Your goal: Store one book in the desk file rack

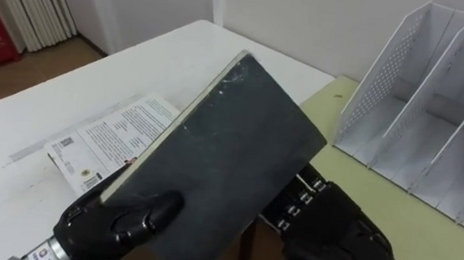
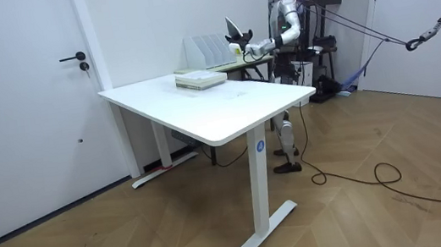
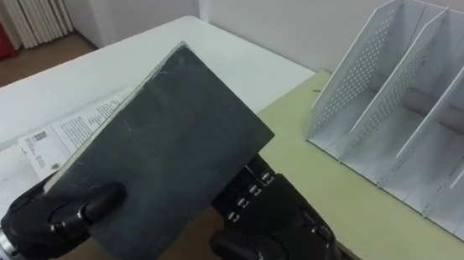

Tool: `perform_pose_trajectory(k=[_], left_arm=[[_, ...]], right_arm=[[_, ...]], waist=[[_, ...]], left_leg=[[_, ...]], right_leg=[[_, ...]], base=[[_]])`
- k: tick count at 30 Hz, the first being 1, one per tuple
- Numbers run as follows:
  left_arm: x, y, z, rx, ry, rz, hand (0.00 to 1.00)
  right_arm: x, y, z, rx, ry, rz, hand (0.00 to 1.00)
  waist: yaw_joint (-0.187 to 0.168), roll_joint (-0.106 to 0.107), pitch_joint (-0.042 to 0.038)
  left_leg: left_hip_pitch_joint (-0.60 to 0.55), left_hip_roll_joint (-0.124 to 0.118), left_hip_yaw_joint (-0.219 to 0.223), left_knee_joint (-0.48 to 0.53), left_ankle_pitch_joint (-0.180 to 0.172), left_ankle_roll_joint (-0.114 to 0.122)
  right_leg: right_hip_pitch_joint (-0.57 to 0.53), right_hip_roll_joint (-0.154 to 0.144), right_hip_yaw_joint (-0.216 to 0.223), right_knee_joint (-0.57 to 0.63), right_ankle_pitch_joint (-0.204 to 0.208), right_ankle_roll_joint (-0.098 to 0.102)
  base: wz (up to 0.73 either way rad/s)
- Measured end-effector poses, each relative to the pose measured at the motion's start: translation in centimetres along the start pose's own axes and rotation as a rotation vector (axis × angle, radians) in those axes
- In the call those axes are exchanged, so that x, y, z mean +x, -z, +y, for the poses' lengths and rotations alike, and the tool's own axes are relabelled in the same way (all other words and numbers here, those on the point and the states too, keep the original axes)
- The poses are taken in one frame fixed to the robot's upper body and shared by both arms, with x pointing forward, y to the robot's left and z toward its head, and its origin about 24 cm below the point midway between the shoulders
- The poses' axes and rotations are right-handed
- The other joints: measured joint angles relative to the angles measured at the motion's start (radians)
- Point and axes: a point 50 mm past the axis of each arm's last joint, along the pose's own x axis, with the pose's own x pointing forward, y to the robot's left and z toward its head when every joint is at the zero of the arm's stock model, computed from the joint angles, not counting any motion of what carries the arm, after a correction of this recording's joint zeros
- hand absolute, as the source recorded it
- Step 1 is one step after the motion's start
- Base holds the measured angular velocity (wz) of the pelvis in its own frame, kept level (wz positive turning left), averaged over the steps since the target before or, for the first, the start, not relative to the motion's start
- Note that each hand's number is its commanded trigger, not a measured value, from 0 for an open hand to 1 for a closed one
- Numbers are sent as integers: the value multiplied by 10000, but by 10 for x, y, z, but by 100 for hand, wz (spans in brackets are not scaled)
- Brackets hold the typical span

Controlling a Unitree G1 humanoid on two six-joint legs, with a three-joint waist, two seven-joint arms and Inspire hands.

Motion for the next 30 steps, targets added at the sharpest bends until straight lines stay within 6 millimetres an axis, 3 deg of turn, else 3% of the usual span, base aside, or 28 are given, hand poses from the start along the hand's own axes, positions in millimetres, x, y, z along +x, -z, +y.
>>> perform_pose_trajectory(k=[10, 11, 13, 30], left_arm=[[-4, -3, 1, 150, 131, 267, 100], [-6, -4, 3, 187, 168, 353, 100], [-8, -4, 4, 163, 167, 439, 100], [-4, 5, -1, 131, 1113, 1022, 100]], right_arm=[[-2, -6, -1, -216, 85, -46, 0], [-3, -7, -1, -273, 96, 3, 44], [-4, -8, -2, -331, 132, 62, 100], [-4, -11, -3, -434, 276, -55, 100]], waist=[[-14, -11, 2], [-18, -12, 1], [-17, -14, 1], [25, -138, 17]], left_leg=[[-10, -5, 11, 4, 1, 0], [-13, -8, 12, 4, 1, 1], [-17, -14, 13, 6, 1, 1], [38, -1, 60, 3, 2, 1]], right_leg=[[3, -20, -92, 0, 0, 0], [3, -22, -91, 0, 0, 0], [2, -27, -91, -4, -1, 0], [10, -27, -76, 1, -1, -1]], base=[[0], [0], [0], [0]])
